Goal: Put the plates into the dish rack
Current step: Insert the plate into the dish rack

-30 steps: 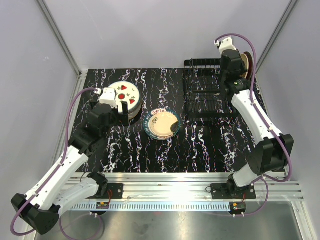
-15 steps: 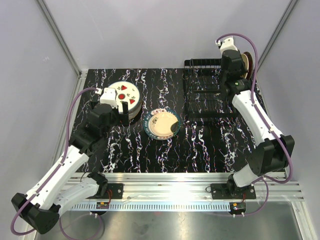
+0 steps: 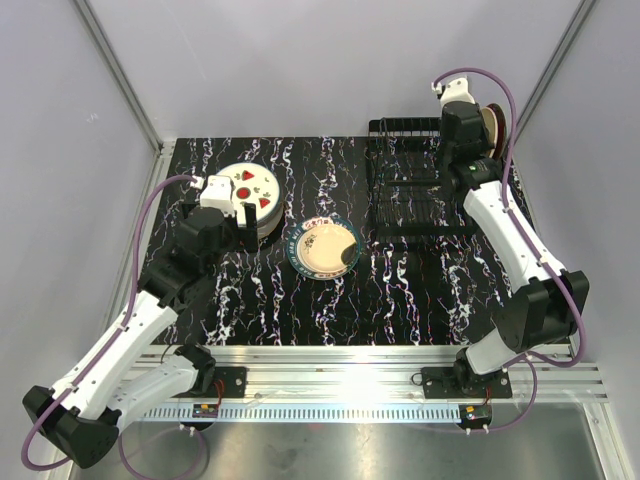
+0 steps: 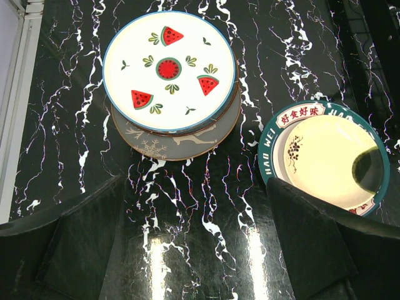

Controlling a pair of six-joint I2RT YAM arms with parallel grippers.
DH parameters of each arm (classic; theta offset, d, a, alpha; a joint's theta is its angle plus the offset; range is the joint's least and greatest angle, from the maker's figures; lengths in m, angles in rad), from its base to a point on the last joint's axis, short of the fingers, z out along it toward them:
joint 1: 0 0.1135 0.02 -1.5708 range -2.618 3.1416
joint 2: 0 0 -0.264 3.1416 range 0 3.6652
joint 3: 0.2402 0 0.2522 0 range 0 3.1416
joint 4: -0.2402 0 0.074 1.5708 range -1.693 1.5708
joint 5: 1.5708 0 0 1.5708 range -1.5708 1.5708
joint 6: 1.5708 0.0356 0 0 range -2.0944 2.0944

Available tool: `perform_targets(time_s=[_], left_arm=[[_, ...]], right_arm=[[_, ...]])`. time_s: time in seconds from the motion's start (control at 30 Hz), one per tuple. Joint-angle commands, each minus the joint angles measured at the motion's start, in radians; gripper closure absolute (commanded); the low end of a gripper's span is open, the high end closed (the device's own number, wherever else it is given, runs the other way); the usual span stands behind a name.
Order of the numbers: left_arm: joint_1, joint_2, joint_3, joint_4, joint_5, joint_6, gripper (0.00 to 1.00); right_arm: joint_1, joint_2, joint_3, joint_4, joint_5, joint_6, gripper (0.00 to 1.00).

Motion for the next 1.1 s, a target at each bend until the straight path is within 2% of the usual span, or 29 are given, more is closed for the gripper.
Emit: perform_targets(time_s=[0.0,0.37,1.07], left_arm=[[-0.003,0.0,0.022,0.038,0.017,-0.007,0.01],[-0.005,-0.006,0.022,0.038,0.02,-0.008,0.01],[-0.011,-0.006,0.022,0.04,0.023,-0.005,0.01]], right_arm=[[0.0,-0.033,0.015,-0.031,0.069,0.02,1.0],[0.021,-0.006,0.076,-0.068,0.158,0.008,1.0],[0.025,0.091,0.15,-0.185,0.19,0.075,1.0]])
